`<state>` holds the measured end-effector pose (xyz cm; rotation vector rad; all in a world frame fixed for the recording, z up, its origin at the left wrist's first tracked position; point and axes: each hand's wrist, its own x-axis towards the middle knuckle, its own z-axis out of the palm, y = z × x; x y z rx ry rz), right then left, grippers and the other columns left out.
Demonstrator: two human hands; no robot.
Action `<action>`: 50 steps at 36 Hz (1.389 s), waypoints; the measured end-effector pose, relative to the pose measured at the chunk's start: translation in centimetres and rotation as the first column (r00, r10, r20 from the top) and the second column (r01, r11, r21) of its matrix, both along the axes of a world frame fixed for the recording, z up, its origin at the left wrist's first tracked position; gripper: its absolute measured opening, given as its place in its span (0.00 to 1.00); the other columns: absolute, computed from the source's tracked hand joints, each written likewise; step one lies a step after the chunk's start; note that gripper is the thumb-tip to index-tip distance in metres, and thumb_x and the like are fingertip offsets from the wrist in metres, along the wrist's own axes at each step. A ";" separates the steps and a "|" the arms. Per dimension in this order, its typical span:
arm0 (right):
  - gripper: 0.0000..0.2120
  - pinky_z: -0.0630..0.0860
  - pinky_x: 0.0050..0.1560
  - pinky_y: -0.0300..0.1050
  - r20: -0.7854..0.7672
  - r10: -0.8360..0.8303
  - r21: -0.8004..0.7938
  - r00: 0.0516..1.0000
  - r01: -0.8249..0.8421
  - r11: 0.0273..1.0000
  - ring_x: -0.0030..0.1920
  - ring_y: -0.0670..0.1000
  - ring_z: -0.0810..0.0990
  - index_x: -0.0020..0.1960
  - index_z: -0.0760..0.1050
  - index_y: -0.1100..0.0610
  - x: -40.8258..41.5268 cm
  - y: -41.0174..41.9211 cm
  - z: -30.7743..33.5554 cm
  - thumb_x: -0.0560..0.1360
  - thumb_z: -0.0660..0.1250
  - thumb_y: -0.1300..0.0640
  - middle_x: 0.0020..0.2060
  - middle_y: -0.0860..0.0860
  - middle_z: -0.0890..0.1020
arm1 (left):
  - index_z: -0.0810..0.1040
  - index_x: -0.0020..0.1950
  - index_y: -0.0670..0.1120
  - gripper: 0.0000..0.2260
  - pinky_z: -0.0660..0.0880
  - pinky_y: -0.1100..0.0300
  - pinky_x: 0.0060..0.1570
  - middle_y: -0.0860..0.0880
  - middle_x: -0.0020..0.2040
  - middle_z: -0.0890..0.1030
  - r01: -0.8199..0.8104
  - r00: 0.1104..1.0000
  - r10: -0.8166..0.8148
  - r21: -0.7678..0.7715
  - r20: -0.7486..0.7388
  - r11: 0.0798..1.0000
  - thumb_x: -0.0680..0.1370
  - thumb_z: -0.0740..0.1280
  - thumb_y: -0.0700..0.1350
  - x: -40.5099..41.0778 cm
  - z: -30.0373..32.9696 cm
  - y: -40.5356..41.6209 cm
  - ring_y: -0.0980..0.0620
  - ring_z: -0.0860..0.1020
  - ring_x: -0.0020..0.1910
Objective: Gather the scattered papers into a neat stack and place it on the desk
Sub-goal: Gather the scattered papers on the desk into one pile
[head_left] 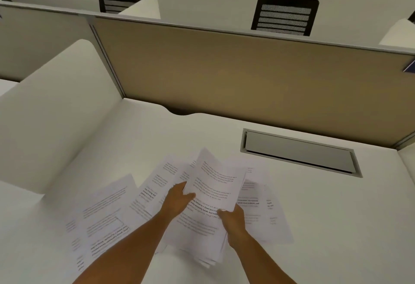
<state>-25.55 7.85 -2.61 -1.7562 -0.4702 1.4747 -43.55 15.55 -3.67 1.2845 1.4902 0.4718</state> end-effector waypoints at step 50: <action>0.11 0.79 0.45 0.42 0.088 -0.064 -0.090 0.994 0.072 0.993 0.46 0.54 0.82 0.53 0.83 0.62 -0.9 4.6 0.2 0.74 0.69 0.71 0.48 0.57 0.86 | 0.54 0.76 0.50 0.37 0.80 0.53 0.57 0.45 0.64 0.80 -0.042 0.997 0.048 0.084 -0.068 0.996 0.75 0.73 0.39 -0.8 -1.4 2.6 0.47 0.81 0.57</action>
